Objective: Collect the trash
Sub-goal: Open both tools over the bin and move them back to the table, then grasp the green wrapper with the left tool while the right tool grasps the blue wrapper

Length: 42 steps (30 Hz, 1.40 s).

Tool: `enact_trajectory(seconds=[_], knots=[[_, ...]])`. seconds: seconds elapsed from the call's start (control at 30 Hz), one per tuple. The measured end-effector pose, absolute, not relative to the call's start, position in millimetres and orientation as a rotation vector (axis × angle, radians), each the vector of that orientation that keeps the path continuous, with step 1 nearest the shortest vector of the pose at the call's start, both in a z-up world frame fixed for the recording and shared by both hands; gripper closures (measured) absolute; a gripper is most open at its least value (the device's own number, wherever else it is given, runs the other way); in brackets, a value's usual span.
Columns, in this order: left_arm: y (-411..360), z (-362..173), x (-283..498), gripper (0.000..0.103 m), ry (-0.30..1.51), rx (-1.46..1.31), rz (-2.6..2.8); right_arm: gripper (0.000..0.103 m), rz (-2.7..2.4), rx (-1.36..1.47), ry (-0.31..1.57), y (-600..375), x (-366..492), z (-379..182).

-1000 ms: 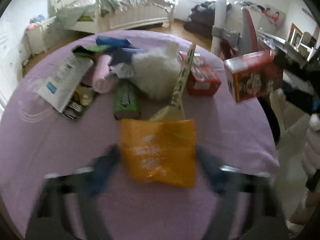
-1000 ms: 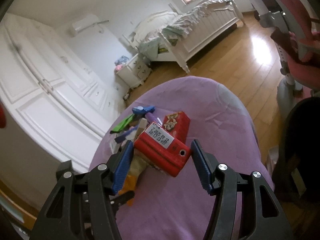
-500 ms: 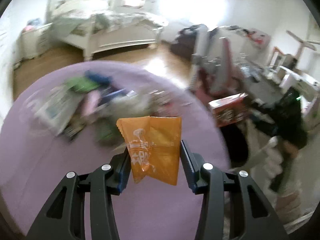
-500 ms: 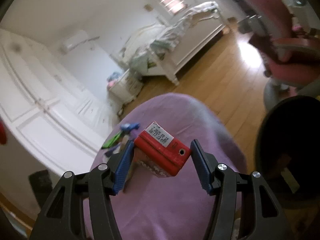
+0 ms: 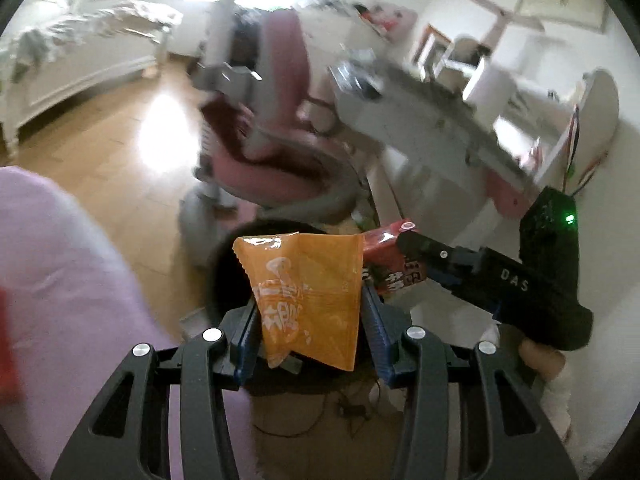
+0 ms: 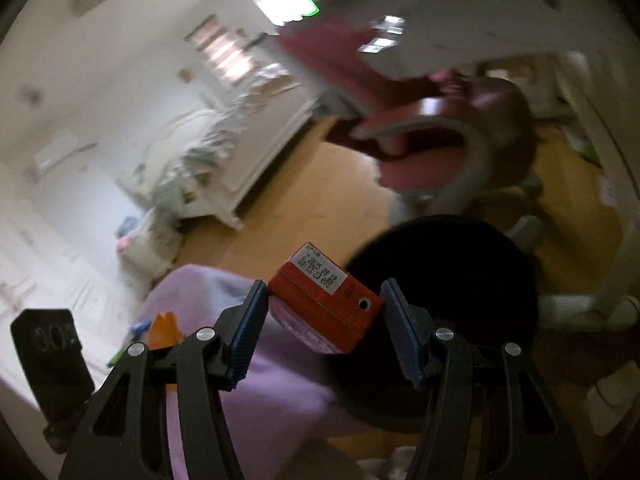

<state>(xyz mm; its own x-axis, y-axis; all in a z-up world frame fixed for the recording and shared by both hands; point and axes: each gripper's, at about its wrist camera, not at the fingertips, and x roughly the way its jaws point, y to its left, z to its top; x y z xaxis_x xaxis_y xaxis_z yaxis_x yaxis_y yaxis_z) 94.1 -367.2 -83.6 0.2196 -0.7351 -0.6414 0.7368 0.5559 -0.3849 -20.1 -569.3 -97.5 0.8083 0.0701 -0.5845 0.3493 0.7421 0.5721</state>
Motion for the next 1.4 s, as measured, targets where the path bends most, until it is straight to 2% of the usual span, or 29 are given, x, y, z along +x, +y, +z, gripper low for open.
enact_trajectory(seconds=[0.13,0.2,0.23,0.27,0.3,0.33,0.37,0.67,0.87,1.07,1.2,1.3,1.37,1.4], knots=[[-402,-106,97,0.053,0.924,0.057,-1.025,0.044,-0.222,0.754,0.642,-589,-25,-117],[-416,-112,102,0.036,0.943,0.067,-1.017,0.044,-0.231,0.757,0.650,-594,-25,-121],[-421,-113,104,0.020,0.947,0.070,-1.004,0.043,-0.237,0.761,0.654,-596,-26,-122],[-423,-111,105,0.009,0.943,0.068,-0.988,0.043,-0.243,0.764,0.655,-596,-25,-121],[-419,-109,105,0.007,0.934,0.064,-0.973,0.039,-0.250,0.767,0.657,-598,-26,-122],[-414,-107,104,0.006,0.924,0.060,-0.960,0.032,-0.254,0.769,0.658,-599,-26,-121],[-411,-103,103,0.006,0.914,0.058,-0.949,0.029,-0.260,0.771,0.652,-600,-26,-120],[-343,-61,94,0.006,0.828,-0.031,-0.878,0.028,-0.207,0.743,0.643,-576,-19,-102],[-240,-27,97,0.006,0.720,-0.143,-0.708,0.028,-0.050,0.650,0.677,-510,19,-84],[-103,-13,119,0.006,0.657,-0.274,-0.433,0.028,0.155,0.538,0.719,-419,61,-65],[-22,-25,157,0.006,0.727,-0.346,-0.285,0.028,0.299,0.454,0.752,-354,96,-50],[10,-45,198,0.006,0.819,-0.380,-0.270,0.028,0.413,0.341,0.763,-296,132,-32],[23,-58,224,0.007,0.885,-0.415,-0.280,0.032,0.463,0.239,0.771,-260,153,-20],[29,-61,232,0.008,0.897,-0.422,-0.290,0.038,0.491,0.181,0.781,-240,166,-14]])
